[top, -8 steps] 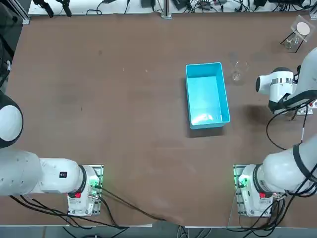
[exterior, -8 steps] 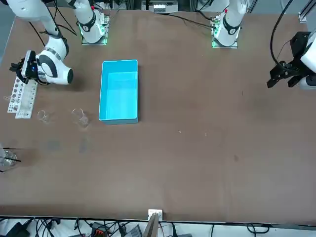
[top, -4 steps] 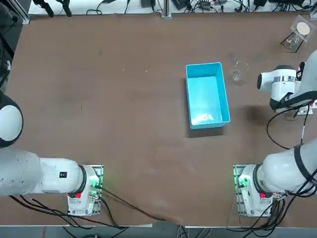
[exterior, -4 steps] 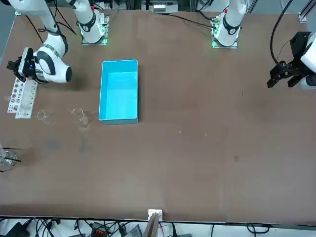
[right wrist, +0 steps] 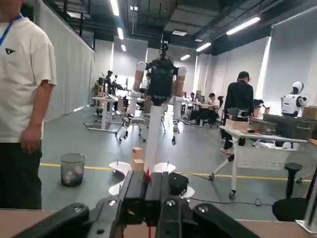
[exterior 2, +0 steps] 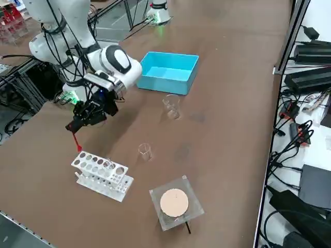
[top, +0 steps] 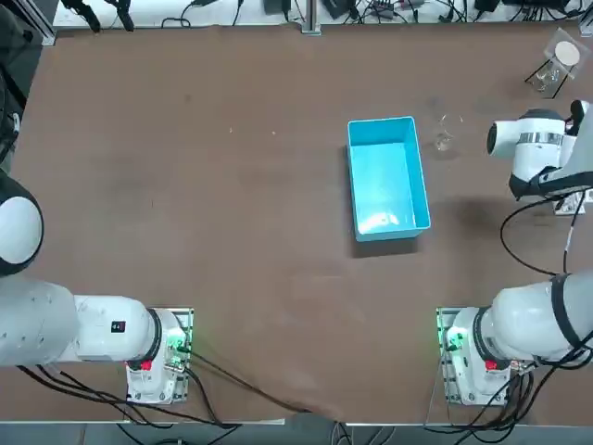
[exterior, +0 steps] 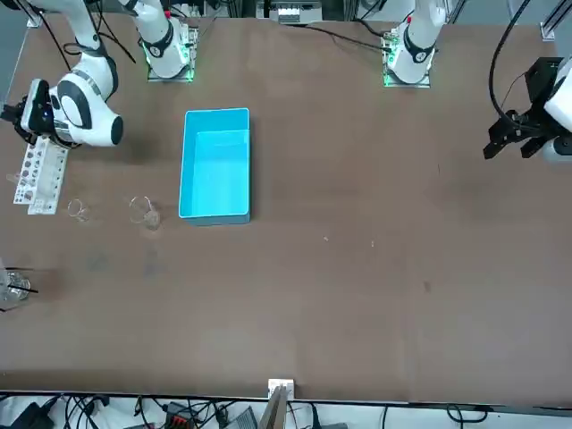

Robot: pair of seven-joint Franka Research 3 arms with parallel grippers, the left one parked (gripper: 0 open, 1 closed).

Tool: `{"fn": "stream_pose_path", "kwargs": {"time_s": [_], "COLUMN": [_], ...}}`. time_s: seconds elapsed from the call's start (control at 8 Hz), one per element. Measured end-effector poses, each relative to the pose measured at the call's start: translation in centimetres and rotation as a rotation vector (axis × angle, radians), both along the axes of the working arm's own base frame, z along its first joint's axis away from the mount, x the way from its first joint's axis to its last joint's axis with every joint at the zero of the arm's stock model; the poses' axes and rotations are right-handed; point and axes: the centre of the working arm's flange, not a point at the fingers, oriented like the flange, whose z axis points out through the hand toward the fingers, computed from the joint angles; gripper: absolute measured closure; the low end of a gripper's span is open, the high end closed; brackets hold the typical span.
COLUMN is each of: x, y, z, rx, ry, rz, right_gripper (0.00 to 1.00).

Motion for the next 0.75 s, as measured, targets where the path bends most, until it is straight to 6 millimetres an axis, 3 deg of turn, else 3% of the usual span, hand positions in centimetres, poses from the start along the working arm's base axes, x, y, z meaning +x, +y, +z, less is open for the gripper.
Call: {"fn": "stream_pose_path", "kwargs": {"time_s": [0.12,0.38,0.5,0.75], "x": [1.3,5.7,7.9,13.1], "y": [1.8,6.6,8.1,9.5], "z": [2.0,6.2,7.9,8.8], "rx": [0.054,0.181,0.226,0.258], "ry": [-0.012,-0.061,-0.080,-0.112], "rz": [-0.032,-0.053,-0.050,-0.032], "right_gripper": [0.98,0.98,0.98,0.98]}}
